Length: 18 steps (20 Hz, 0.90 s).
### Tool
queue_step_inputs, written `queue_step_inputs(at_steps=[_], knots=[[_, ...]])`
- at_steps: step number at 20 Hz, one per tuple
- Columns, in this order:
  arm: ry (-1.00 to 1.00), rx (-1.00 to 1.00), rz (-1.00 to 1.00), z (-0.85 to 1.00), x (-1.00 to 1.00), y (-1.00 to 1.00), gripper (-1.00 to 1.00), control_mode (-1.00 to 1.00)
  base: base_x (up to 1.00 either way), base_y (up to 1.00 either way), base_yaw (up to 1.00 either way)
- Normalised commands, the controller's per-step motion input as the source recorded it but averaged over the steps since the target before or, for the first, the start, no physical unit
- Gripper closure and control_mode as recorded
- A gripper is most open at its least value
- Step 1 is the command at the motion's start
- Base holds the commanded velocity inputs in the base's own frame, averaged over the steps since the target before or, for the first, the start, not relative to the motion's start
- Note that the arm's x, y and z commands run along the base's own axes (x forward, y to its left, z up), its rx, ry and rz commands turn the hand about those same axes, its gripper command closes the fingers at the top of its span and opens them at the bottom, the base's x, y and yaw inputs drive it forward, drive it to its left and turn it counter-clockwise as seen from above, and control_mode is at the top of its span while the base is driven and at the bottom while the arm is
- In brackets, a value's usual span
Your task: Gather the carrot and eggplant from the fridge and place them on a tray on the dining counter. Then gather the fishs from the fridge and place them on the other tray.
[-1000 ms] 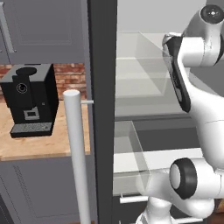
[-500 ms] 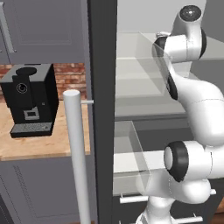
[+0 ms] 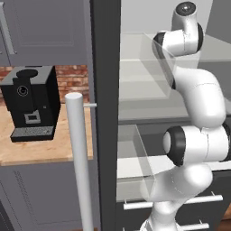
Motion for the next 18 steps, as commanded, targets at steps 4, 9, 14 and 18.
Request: queue_step_inputs(at_steps=[4,9,14,18], knots=[[0.03,0.00,-0.04,-0.14,0.35,-0.14,-1.00,-1.00,0.00,0.00,0.00],[0.02,0.00,-0.05,-0.20,0.33,-0.12,-1.00,-1.00,0.00,0.00,0.00],[0.01,0.00,-0.04,-0.16,0.24,-0.07,-1.00,-1.00,0.00,0.00,0.00],[0.00,0.00,-0.02,-0.20,0.02,-0.05,1.00,-1.00,0.00,0.00,0.00]])
